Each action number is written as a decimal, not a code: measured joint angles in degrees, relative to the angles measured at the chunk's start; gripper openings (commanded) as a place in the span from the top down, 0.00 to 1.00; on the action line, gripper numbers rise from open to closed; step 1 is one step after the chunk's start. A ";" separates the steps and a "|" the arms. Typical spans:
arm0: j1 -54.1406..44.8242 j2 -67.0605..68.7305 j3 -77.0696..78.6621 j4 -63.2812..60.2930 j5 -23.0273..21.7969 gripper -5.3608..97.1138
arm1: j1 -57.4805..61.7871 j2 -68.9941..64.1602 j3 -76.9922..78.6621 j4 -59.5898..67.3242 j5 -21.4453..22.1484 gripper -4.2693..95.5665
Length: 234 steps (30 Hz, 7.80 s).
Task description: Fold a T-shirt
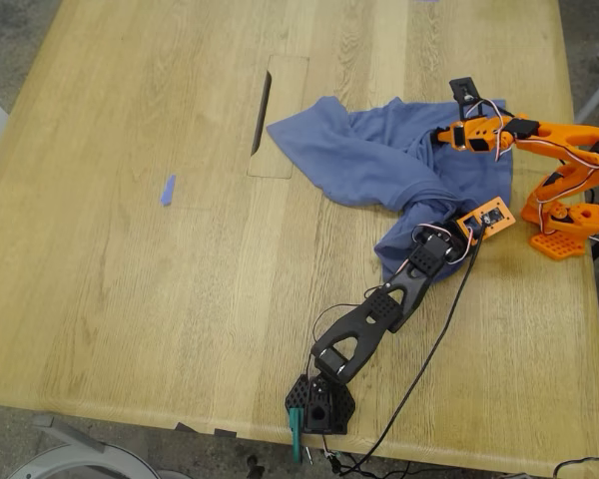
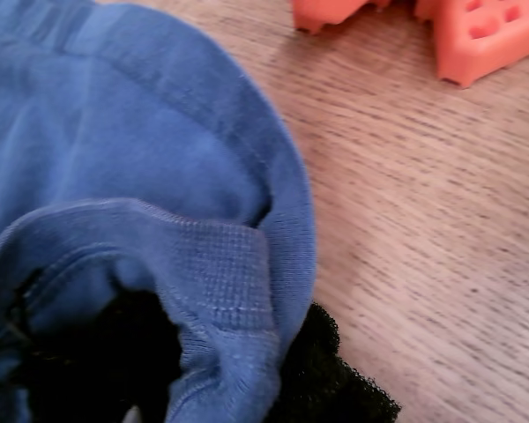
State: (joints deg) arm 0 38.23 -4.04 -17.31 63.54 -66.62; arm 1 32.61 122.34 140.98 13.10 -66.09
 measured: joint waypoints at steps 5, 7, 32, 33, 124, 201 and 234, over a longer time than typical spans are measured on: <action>-0.97 0.09 0.00 0.00 -0.09 0.85 | -0.26 0.35 -1.41 1.58 0.00 0.96; -1.05 0.18 0.00 0.00 -0.09 0.88 | -0.35 0.35 -1.93 2.11 0.00 0.96; -6.50 14.33 0.09 21.01 -9.67 0.95 | -5.89 14.41 -9.40 16.70 0.00 0.96; -7.21 15.21 0.09 22.68 -9.67 0.95 | -6.24 14.94 -10.11 17.67 0.00 0.96; -4.57 91.32 0.18 14.68 -3.08 0.95 | -26.89 23.73 -59.85 -7.56 -8.17 0.96; -3.69 139.31 92.20 29.09 -20.21 0.95 | -16.61 45.79 -35.42 41.31 -3.43 0.96; -38.67 120.85 134.91 -40.78 -20.21 0.95 | -11.07 25.05 9.93 -24.87 -5.01 0.96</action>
State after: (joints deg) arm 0 -0.44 116.81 117.60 22.76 -86.84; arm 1 21.53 147.39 150.91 -11.78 -71.10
